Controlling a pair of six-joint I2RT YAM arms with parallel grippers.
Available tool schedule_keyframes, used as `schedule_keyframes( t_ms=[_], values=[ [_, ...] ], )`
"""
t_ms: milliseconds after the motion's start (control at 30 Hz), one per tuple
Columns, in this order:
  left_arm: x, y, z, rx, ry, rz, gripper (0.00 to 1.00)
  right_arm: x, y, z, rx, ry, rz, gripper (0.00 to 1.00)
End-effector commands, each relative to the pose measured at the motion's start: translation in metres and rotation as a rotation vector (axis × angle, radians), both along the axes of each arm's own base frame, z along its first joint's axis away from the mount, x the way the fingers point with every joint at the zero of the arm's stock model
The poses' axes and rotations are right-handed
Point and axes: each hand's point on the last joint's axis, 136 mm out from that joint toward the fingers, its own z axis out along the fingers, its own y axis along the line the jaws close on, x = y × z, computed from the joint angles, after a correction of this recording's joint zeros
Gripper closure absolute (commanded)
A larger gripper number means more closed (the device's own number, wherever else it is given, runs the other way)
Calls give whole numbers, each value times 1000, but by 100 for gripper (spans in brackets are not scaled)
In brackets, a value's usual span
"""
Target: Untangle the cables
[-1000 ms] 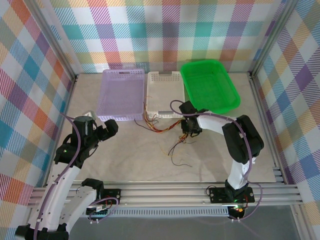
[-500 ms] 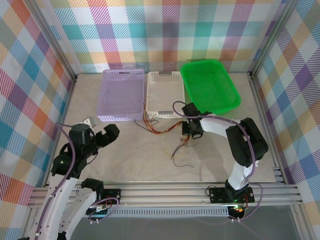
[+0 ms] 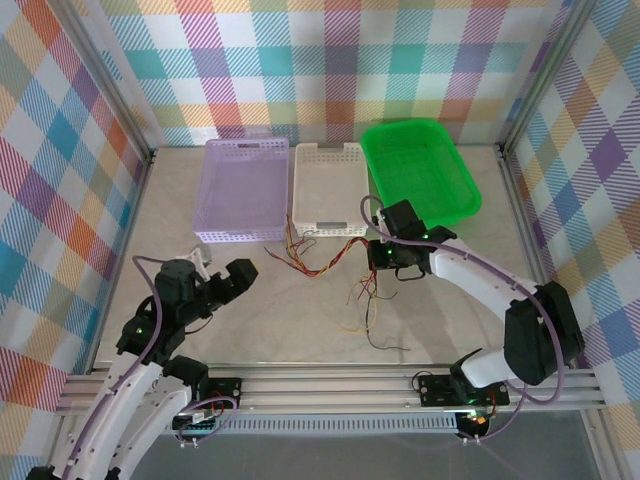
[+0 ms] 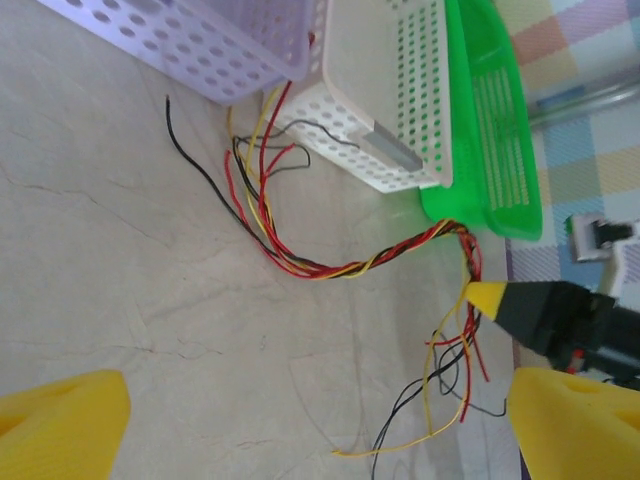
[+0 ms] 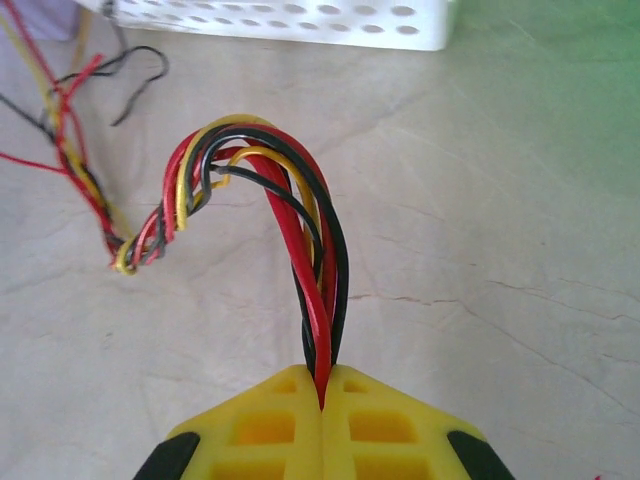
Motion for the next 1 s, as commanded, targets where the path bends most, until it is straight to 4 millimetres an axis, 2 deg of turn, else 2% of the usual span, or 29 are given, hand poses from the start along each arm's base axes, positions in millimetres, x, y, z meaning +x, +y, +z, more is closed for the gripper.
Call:
schedule_keyframes(
  t_ms=[0, 167, 367, 667, 733, 833, 967],
  values=[
    [12, -15, 6, -4, -50, -29, 3, -6, 15, 34, 62, -40, 94, 100],
    [20, -43, -4, 98, -31, -106, 3, -8, 22, 46, 85, -42, 133, 100],
    [22, -75, -15, 264, -39, -185, 3, -14, 25, 31, 89, -9, 141, 100],
    [38, -127, -26, 432, -102, -322, 0, -30, 40, 58, 174, -22, 235, 100],
    [46, -140, -21, 431, -151, -358, 0, -34, 43, 65, 197, -25, 248, 100],
    [49, -149, -23, 459, -186, -408, 0, -40, 44, 73, 218, -28, 261, 100],
    [52, -149, -29, 503, -230, -438, 0, -45, 46, 83, 248, -30, 281, 100]
  ],
)
